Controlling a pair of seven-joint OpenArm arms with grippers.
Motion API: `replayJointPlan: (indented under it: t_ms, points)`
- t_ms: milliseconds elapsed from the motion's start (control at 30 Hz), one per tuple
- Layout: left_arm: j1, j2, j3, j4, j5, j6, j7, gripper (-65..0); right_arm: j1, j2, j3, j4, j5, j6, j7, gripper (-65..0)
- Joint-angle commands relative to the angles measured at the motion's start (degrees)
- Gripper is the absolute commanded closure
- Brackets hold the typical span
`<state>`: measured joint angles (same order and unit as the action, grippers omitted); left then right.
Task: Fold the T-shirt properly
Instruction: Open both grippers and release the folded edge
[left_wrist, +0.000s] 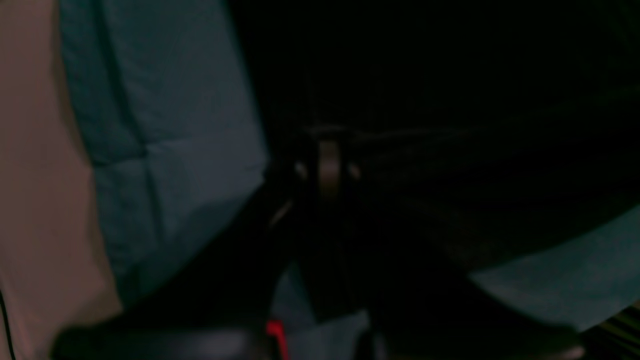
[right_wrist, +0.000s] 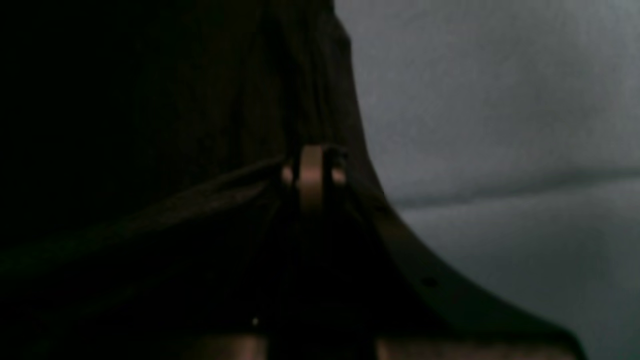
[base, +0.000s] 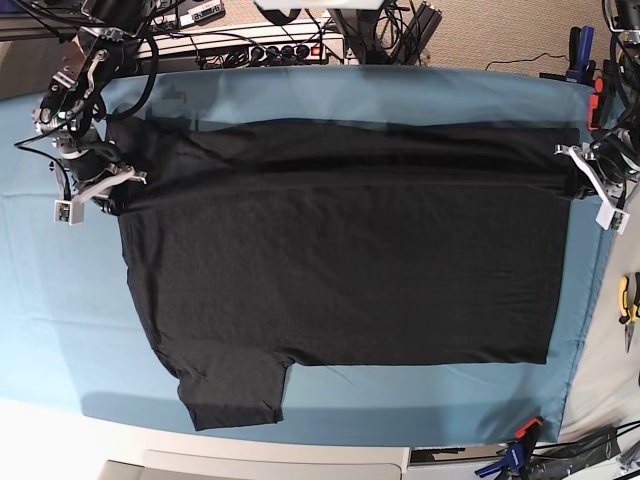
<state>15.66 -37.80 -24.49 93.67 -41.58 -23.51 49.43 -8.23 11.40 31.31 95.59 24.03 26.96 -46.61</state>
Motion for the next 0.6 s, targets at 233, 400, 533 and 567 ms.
replayJointPlan:
  t_ms: [233, 400, 533, 567]
  points:
    - [-0.5, -1.4, -0.7, 0.7, 0.5, 0.2, -2.0, 0.0, 0.8, 1.0, 0.2, 0.9, 0.3, -0.3, 1.7, 0.0]
    - [-0.5, -1.4, -0.7, 0.7, 2.0, 0.2, -2.9, 0.0, 0.8, 1.0, 0.2, 0.9, 0.3, -0.3, 2.0, 0.0]
    - [-0.5, -1.4, -0.7, 0.7, 2.0, 0.2, -3.6, -10.3, 0.8, 1.0, 0.2, 0.9, 0.3, -0.3, 3.9, -8.7]
    - [-0.5, -1.4, -0.7, 0.7, 2.0, 0.2, -3.9, -14.4, 1.0, 1.0, 0.2, 0.9, 0.3, -0.3, 4.3, -12.0]
